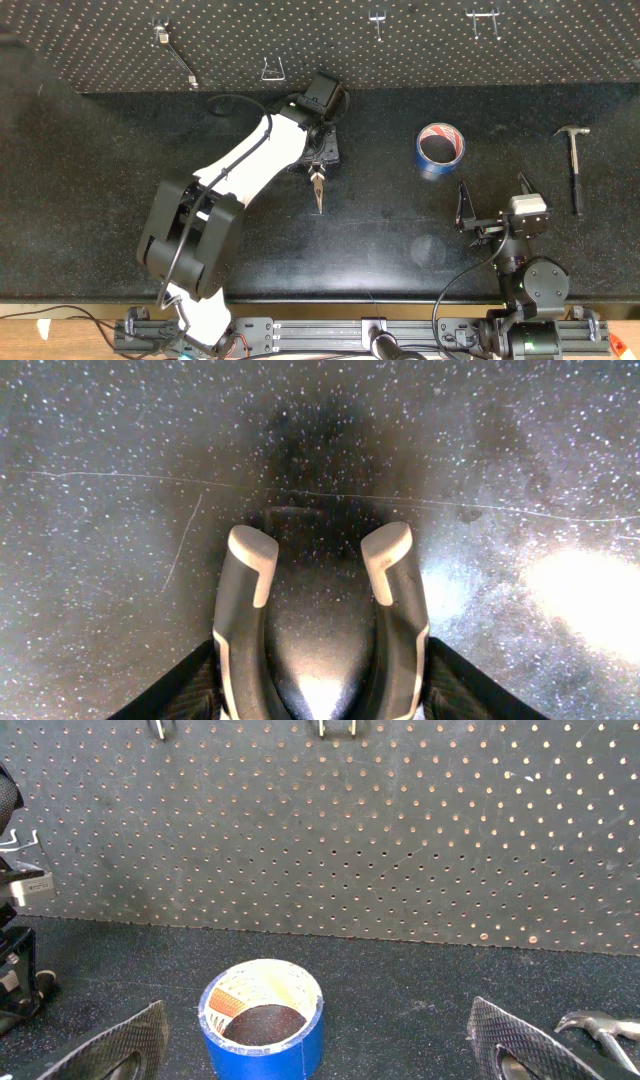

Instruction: Place Tools Onto Pegboard

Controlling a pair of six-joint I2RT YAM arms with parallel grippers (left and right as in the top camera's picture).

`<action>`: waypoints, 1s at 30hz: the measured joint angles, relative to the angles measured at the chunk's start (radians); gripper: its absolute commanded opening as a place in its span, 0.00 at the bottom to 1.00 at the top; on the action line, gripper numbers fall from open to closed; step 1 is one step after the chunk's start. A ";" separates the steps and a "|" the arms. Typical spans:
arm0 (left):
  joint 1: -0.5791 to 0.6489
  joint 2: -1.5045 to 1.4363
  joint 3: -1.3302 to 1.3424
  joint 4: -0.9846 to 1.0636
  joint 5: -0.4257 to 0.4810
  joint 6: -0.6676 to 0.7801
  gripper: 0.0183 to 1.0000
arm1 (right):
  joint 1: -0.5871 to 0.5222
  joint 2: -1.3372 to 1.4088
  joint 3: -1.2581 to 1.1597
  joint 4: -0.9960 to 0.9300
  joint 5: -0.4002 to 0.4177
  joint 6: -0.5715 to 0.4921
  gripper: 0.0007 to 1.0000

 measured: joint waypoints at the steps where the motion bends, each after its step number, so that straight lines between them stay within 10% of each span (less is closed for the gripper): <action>1: 0.000 0.000 0.000 0.000 0.000 0.000 0.37 | 0.000 0.000 0.000 0.000 0.000 0.000 0.98; 8: -0.001 0.000 0.000 0.000 -0.002 0.000 0.02 | 0.000 0.000 0.000 0.000 0.000 0.000 0.98; 30: 0.022 -0.254 -0.243 0.053 -0.150 0.045 0.01 | 0.000 0.000 0.000 0.000 0.000 0.000 0.98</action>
